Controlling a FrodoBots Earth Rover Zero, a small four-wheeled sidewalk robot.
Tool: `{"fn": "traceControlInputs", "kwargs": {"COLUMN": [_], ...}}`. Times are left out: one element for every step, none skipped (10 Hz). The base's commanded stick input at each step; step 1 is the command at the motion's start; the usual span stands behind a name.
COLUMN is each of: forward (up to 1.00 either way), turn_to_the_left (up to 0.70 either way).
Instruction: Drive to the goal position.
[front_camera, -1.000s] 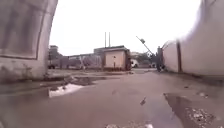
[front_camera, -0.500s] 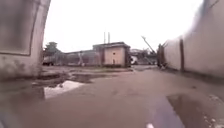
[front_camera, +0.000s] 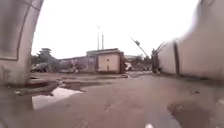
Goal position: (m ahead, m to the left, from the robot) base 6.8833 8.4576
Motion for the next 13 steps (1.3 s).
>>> {"fn": "traceControlInputs", "kwargs": {"forward": [0.70,0.70,0.70,0.70,0.70,0.70,0.70,0.70,0.70,0.70,0.70,0.70,0.70], "turn_to_the_left": [-0.20,-0.20,-0.20,-0.20,-0.20,-0.20,-0.20,-0.20,-0.20,-0.20,-0.20,-0.20,-0.04]}}
